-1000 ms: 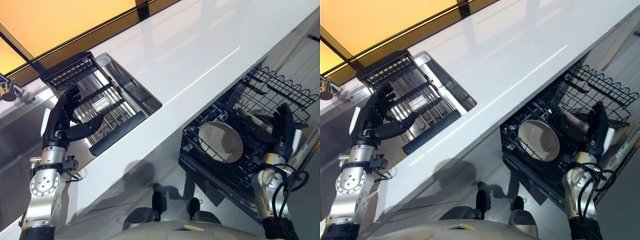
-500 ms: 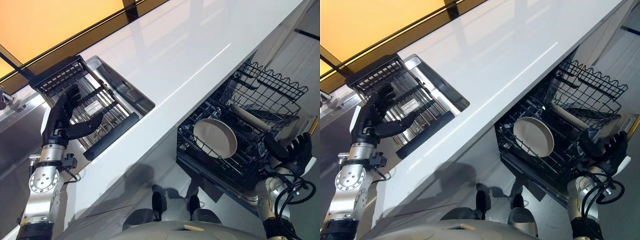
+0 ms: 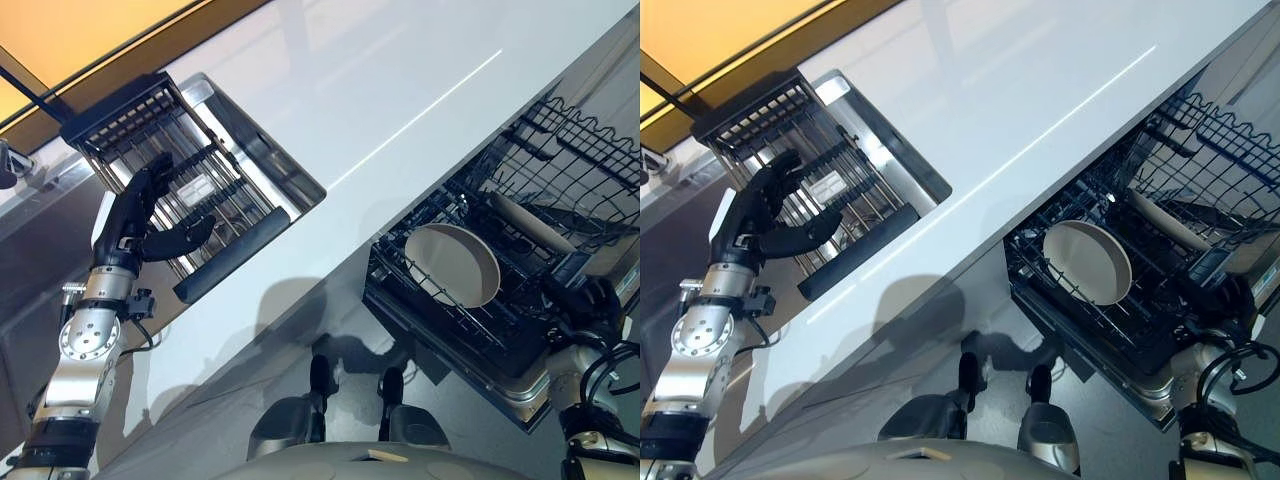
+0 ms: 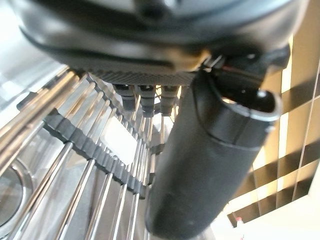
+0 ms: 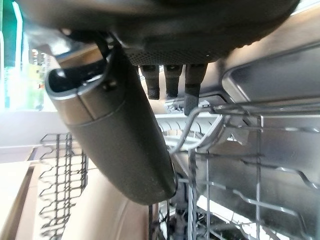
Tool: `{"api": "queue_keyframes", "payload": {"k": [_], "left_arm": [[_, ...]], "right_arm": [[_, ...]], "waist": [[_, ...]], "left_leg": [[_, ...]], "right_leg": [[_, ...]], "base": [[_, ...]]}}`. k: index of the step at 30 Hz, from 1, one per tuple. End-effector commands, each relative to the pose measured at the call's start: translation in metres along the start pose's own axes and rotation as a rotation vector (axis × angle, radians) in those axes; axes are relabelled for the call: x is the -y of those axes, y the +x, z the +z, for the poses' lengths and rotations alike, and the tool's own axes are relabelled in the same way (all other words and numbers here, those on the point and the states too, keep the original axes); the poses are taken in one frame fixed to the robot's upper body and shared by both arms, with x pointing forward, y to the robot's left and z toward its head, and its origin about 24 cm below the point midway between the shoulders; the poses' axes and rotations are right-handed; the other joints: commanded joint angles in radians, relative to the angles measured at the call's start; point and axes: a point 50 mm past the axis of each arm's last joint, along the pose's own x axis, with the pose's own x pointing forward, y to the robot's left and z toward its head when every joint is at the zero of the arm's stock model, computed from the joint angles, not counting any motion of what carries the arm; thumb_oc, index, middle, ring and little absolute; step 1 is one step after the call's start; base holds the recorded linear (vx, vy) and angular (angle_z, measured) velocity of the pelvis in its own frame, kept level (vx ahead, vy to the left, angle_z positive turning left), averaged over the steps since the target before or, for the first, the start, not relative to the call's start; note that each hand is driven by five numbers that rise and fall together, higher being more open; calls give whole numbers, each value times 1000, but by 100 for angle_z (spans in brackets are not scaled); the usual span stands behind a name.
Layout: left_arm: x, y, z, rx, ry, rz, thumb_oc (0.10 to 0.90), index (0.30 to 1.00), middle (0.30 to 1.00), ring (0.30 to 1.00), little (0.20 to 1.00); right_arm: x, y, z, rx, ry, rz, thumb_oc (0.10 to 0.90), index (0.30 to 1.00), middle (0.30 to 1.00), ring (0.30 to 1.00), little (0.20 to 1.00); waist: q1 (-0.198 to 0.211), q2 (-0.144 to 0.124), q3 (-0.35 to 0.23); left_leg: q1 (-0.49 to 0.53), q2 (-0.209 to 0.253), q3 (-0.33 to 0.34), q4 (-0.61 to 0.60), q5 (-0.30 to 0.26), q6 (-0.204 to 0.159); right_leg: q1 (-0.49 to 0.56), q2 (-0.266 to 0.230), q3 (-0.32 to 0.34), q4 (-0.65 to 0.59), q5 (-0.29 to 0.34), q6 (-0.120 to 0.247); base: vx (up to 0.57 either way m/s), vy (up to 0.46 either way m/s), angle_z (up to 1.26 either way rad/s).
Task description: Pick up plates and place into dishwasher.
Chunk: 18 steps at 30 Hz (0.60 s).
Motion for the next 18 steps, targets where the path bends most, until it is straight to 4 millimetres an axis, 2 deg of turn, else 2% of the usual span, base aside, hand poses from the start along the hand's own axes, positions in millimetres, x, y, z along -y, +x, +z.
{"api": "queue_keyframes", "payload": {"k": [1,6,10,13,16,18], "left_arm": [[-22,29,52,251,0,76,800,900,900,900,900],[-20,30,52,246,2,64,800,900,900,900,900],[-18,31,48,236,-4,69,800,900,900,900,900],[-16,32,44,225,-9,69,800,900,900,900,900],[-12,32,42,221,-12,64,800,900,900,900,900],[-9,32,41,218,-12,58,800,900,900,900,900]], "right_arm": [[-57,4,22,-26,159,319,800,900,900,900,900],[-85,-5,33,31,302,509,800,900,900,900,900],[-123,-22,48,117,308,715,800,900,900,900,900],[-163,-49,58,188,273,919,800,900,900,900,900],[-197,-78,61,221,248,1109,800,900,900,900,900],[-212,-93,61,224,234,1211,800,900,900,900,900]], "waist": [[42,2,10],[57,-6,7],[65,-9,1],[77,-18,-10],[92,-28,-18],[100,-33,-24]], "left_leg": [[-26,-48,34,97,-137,-11],[-23,-47,22,100,-137,-12],[-18,-47,15,102,-137,-12],[-14,-48,8,100,-136,-11],[-12,-51,-3,103,-135,-9],[-10,-53,-10,103,-134,-8]], "right_leg": [[-81,35,-43,189,-152,-31],[-69,31,-63,192,-156,-36],[-61,26,-73,194,-159,-38],[-53,23,-80,192,-162,-40],[-46,21,-86,191,-164,-44],[-40,19,-91,190,-164,-46]], "base": [[14,-35,10],[37,-15,3],[32,27,8],[50,50,7],[43,48,8],[57,56,17]]}}
